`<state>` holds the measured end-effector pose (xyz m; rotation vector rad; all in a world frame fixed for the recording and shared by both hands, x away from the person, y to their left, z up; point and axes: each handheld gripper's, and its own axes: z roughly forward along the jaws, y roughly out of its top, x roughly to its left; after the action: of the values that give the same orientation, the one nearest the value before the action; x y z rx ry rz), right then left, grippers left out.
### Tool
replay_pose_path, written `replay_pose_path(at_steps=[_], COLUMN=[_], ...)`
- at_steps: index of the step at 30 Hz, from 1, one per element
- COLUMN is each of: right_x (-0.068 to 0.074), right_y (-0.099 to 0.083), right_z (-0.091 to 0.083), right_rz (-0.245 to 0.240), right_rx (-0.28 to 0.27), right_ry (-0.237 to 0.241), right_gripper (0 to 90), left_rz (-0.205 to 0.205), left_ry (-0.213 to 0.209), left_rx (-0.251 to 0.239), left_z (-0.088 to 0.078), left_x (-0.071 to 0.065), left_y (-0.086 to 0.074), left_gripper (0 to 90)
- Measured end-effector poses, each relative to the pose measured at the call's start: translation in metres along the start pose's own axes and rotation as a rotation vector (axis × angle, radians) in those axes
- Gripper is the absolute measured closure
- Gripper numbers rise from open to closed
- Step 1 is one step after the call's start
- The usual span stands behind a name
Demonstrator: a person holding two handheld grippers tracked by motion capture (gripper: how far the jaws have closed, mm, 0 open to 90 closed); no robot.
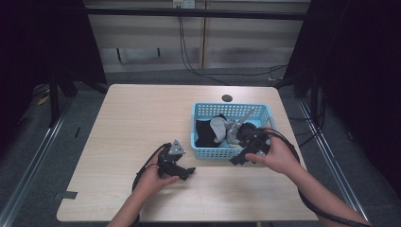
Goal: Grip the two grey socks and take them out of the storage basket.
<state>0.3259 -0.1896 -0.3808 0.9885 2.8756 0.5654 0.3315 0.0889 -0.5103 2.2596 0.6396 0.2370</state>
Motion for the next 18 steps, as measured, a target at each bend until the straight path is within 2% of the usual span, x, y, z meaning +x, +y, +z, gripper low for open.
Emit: replay_pose_path(at_steps=[5, 7, 14, 16, 18], right_x=[-0.024, -0.028, -0.049, -0.054, -0.058], right_y=[0.021, 0.024, 0.042, 0.046, 0.050], right_z=[0.002, 0.004, 0.024, 0.030, 0.036], right_rz=[0.040, 0.046, 0.084, 0.119, 0.134], right_rx=[0.003, 0.007, 0.045, 0.059, 0.067], right_ry=[-0.037, -0.047, -0.074, -0.066, -0.073], right_gripper=[24.0, 24.1, 24.8, 24.9, 25.0], left_rz=[0.000, 0.000, 0.000, -0.001, -0.004], left_ry=[0.001, -0.002, -0.002, -0.003, -0.004], left_rx=[0.002, 0.000, 0.001, 0.001, -0.004], left_z=[0.000, 0.000, 0.000, 0.000, 0.000], left_x=[0.000, 0.000, 0.000, 0.000, 0.000], left_y=[0.000, 0.000, 0.000, 0.000, 0.000], left_gripper=[10.6, 10.5, 10.4, 10.4, 10.2])
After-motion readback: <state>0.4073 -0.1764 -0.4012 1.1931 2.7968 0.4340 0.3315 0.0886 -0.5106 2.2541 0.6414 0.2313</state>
